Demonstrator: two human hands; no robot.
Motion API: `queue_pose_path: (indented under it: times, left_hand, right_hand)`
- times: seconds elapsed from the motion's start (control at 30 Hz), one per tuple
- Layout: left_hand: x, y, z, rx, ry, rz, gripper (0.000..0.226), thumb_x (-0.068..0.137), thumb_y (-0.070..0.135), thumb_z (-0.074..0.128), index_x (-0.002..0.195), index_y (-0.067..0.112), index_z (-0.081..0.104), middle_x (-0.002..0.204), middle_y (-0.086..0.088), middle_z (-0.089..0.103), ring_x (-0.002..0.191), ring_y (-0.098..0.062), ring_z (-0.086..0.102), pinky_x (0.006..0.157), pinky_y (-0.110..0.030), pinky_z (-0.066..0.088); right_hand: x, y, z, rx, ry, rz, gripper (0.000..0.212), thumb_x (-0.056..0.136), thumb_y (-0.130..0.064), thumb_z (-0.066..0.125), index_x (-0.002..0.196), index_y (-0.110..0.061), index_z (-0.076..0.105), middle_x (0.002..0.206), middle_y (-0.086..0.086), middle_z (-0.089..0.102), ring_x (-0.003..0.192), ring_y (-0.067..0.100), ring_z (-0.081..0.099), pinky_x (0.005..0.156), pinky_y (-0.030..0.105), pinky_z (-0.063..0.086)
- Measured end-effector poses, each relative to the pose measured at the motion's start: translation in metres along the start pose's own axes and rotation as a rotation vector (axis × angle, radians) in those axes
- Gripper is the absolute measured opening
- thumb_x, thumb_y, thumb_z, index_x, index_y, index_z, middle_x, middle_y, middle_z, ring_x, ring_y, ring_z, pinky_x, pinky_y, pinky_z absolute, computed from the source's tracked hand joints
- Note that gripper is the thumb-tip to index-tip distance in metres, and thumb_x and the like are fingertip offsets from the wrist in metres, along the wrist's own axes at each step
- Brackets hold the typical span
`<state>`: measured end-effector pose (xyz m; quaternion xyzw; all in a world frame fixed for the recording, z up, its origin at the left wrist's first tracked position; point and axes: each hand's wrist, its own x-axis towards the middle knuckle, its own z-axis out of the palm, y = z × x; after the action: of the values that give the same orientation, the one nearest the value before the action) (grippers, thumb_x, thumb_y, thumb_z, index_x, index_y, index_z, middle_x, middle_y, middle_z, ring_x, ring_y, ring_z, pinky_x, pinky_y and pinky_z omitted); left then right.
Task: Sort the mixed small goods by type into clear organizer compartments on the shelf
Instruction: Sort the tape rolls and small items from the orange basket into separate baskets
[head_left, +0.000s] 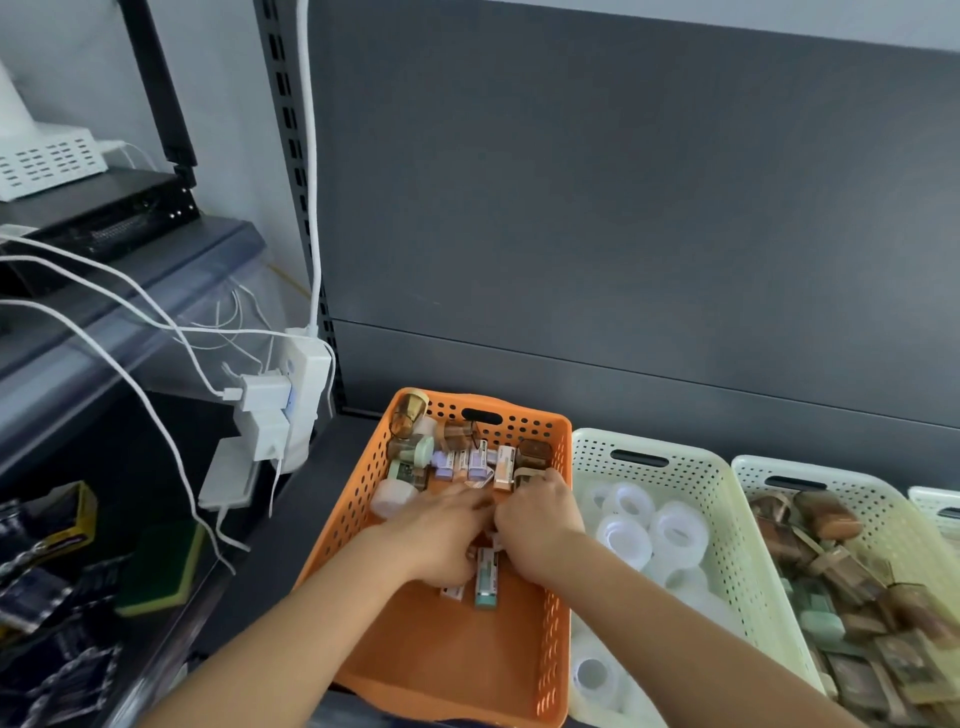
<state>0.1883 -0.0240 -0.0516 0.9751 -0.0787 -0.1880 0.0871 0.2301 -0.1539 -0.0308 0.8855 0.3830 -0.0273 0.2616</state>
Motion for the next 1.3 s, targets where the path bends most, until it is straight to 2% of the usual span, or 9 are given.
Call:
queue_pose_path:
  times: [0.13, 0.27, 0.4, 0.57, 0.7, 0.9, 1.03, 1.17, 1.3]
  left_hand:
    - [-0.010, -0.004, 0.001, 0.070, -0.034, -0.058, 0.087, 0.062, 0.062, 0.075, 0.134, 0.027, 0.042, 0.125, 0.002, 0.041, 0.120, -0.021, 0.039, 0.090, -0.047, 0.043]
    - [-0.014, 0.005, 0.004, -0.071, -0.041, -0.165, 0.091, 0.054, 0.049, 0.087, 0.129, 0.022, 0.043, 0.121, 0.001, 0.048, 0.108, -0.022, 0.052, 0.088, -0.039, 0.047]
    - [-0.024, 0.002, 0.004, -0.189, -0.156, -0.260, 0.079, 0.055, 0.044, 0.088, 0.120, 0.022, 0.049, 0.114, 0.001, 0.055, 0.103, -0.021, 0.056, 0.085, -0.036, 0.050]
    - [-0.033, -0.005, 0.006, -0.288, -0.199, -0.315, 0.035, 0.080, 0.029, 0.075, 0.108, 0.013, 0.062, 0.090, -0.006, 0.069, 0.080, -0.025, 0.071, 0.073, -0.038, 0.059]
    - [-0.042, -0.013, 0.006, -0.493, -0.086, -0.320, 0.027, 0.088, 0.020, 0.063, 0.113, 0.013, 0.056, 0.081, -0.009, 0.069, 0.062, -0.024, 0.069, 0.053, -0.031, 0.057]
    - [-0.044, -0.017, -0.007, -1.000, 0.228, -0.263, 0.030, 0.093, 0.017, 0.060, 0.122, 0.014, 0.056, 0.082, -0.004, 0.071, 0.060, -0.017, 0.067, 0.054, -0.032, 0.056]
    - [-0.033, -0.001, -0.024, -1.126, 0.324, -0.184, 0.046, 0.092, 0.022, 0.062, 0.135, 0.017, 0.046, 0.082, -0.003, 0.071, 0.062, -0.015, 0.065, 0.052, -0.026, 0.049]
    - [-0.015, 0.032, -0.039, -1.104, 0.356, -0.032, 0.013, 0.093, 0.022, 0.060, 0.106, 0.022, 0.063, 0.077, 0.003, 0.068, 0.058, -0.009, 0.060, 0.050, -0.024, 0.045]
    - [0.004, 0.083, -0.050, -1.121, 0.348, 0.069, 0.007, 0.093, 0.018, 0.060, 0.098, 0.021, 0.062, 0.072, 0.005, 0.063, 0.052, -0.008, 0.056, 0.046, -0.022, 0.040]
  right_hand:
    - [-0.004, 0.001, -0.004, 0.176, -0.021, -0.017, 0.020, 0.092, -0.020, 0.052, 0.109, -0.015, 0.059, 0.107, 0.007, 0.063, 0.100, 0.028, 0.058, 0.081, 0.036, 0.041]
    - [-0.007, -0.005, -0.007, 0.450, -0.087, -0.059, 0.029, 0.086, -0.029, 0.061, 0.110, -0.012, 0.059, 0.110, 0.009, 0.060, 0.103, 0.030, 0.058, 0.080, 0.039, 0.050]
    - [-0.006, -0.017, -0.006, 0.485, -0.133, -0.125, 0.054, 0.071, -0.051, 0.073, 0.110, -0.017, 0.055, 0.106, 0.007, 0.058, 0.098, 0.027, 0.058, 0.079, 0.040, 0.051]
    - [-0.003, -0.033, -0.003, 0.653, -0.126, -0.119, 0.049, 0.072, -0.034, 0.074, 0.111, -0.017, 0.050, 0.111, 0.008, 0.061, 0.103, 0.029, 0.058, 0.079, 0.036, 0.046]
    - [-0.004, -0.031, -0.004, 0.773, -0.118, -0.099, 0.048, 0.076, -0.027, 0.071, 0.118, -0.020, 0.051, 0.114, 0.005, 0.062, 0.105, 0.027, 0.059, 0.085, 0.037, 0.049]
    - [-0.012, -0.006, -0.017, 1.104, 0.120, 0.090, 0.042, 0.078, -0.029, 0.073, 0.113, -0.025, 0.051, 0.097, -0.008, 0.058, 0.085, 0.011, 0.059, 0.072, 0.026, 0.051]
    - [-0.028, 0.017, -0.018, 1.285, 0.305, 0.209, 0.028, 0.078, -0.030, 0.075, 0.102, -0.026, 0.060, 0.089, -0.013, 0.063, 0.074, 0.015, 0.065, 0.063, 0.026, 0.054]
    - [-0.051, 0.046, -0.005, 1.376, 0.460, 0.359, 0.027, 0.075, -0.029, 0.077, 0.095, -0.031, 0.061, 0.082, -0.013, 0.064, 0.072, 0.005, 0.059, 0.066, 0.025, 0.048]
    - [-0.083, 0.082, 0.014, 1.403, 0.566, 0.461, 0.027, 0.074, -0.026, 0.079, 0.092, -0.029, 0.060, 0.067, -0.013, 0.058, 0.054, -0.001, 0.048, 0.057, 0.020, 0.041]
